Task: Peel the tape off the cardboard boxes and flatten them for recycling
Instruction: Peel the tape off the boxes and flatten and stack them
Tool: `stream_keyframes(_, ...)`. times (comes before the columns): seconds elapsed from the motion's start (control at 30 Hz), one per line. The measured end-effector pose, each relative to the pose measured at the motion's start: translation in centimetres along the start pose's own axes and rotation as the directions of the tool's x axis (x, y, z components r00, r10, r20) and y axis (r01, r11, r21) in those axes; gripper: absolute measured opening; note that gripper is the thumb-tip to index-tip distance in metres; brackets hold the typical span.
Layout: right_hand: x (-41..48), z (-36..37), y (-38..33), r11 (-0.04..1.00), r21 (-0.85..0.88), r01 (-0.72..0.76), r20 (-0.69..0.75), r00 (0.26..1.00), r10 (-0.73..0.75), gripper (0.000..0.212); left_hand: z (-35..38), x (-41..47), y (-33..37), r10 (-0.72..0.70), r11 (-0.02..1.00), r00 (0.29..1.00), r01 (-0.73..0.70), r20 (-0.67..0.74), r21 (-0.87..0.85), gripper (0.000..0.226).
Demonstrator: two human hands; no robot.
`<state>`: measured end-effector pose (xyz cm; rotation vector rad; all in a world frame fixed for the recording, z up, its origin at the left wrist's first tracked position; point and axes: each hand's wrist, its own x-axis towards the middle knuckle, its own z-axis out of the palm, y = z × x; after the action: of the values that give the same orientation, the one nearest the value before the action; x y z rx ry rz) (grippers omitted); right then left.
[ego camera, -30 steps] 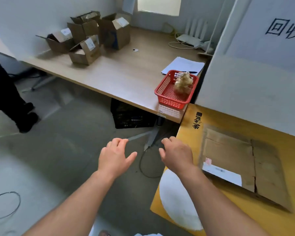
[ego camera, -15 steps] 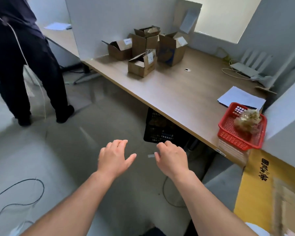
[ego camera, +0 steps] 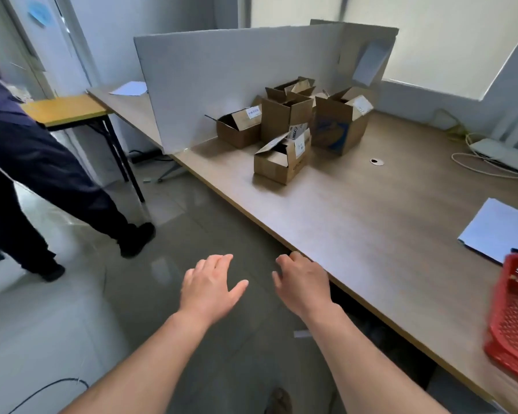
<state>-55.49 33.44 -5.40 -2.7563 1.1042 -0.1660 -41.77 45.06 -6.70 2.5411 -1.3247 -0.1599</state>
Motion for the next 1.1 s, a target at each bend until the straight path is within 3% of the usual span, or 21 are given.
stream_keyframes(0.47,21.7,-1.0,7.0,0.995,-0.033,-0.098,0.012,0.995,0.098,0.034,0.5,23.9,3.3,0.063,0.998,0.998,-0.063,0.029,-0.003,0.07)
stream_keyframes(0.67,28.5,-0.2,8.3,0.971,-0.035,-0.238,0.006,0.971,0.238,0.036,1.0,33.9,2.7,0.167,0.985,0.985,-0.165,0.037,-0.053,0.071)
stream_keyframes(0.87,35.7,0.1,8.4,0.892,-0.05,-0.449,0.037,0.892,0.451,0.047,0.8,44.7,2.1,0.306,0.95,0.95,-0.299,0.068,-0.091,0.07)
stream_keyframes(1.1,42.0,1.5,8.5,0.718,0.042,-0.695,0.118,0.717,0.687,0.051,0.9,54.7,1.7,0.435,0.897,0.893,-0.418,0.117,-0.143,0.068)
